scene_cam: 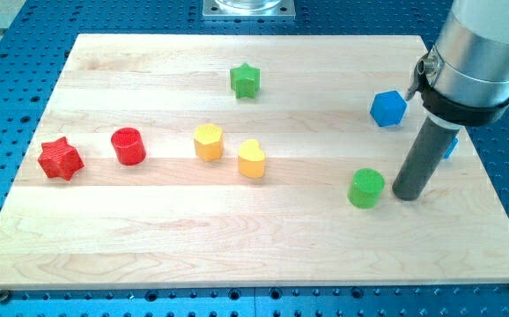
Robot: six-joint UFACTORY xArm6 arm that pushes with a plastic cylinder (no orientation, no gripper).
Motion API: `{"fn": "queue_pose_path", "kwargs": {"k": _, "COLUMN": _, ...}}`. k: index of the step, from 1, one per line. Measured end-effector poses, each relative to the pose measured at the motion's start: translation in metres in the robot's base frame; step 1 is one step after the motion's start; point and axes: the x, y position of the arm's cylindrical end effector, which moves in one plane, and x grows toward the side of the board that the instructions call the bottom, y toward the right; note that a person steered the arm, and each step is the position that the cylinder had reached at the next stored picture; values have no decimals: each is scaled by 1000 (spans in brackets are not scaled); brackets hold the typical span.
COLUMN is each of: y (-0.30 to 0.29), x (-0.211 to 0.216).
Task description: Push the green circle below the yellow heart
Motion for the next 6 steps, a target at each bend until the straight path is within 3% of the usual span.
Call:
{"fn": "queue_pose_path", "kwargs": {"k": 3, "y": -30, "x": 5}}
{"fn": "queue_pose_path", "kwargs": {"k": 4, "y": -89, "x": 5}}
{"fn": "queue_pose_path", "kwargs": {"k": 5, "y": -102, "x": 6}}
{"fn": "queue_pose_path", "kwargs": {"k": 6, "y": -151, "x": 7}}
